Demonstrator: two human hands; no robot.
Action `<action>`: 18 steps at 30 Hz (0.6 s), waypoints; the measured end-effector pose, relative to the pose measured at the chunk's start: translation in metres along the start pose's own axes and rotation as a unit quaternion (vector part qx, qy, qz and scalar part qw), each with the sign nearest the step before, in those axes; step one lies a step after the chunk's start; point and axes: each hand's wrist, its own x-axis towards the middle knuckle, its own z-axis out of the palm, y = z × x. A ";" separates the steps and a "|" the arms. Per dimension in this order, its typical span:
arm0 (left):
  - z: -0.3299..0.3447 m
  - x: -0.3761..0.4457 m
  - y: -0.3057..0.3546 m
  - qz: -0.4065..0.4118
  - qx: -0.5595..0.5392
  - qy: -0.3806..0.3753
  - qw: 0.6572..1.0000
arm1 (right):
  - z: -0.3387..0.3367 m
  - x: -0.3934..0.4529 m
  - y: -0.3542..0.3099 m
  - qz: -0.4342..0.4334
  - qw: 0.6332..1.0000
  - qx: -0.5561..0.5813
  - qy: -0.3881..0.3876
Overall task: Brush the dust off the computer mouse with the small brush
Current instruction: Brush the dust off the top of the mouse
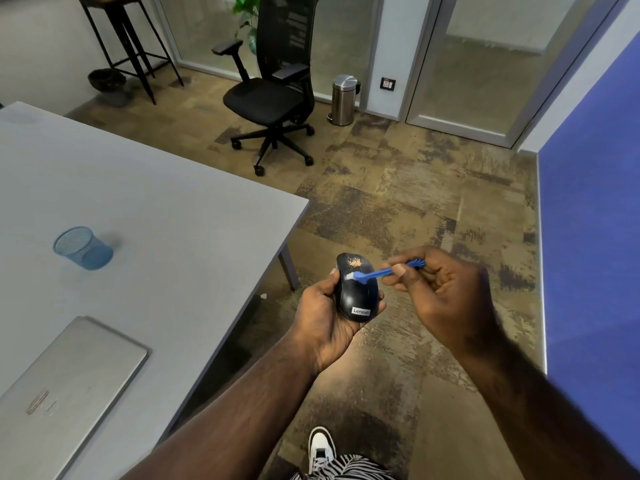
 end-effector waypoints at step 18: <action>0.000 0.001 0.002 0.002 0.025 -0.008 1.000 | -0.006 0.000 0.005 -0.058 0.997 -0.040 0.038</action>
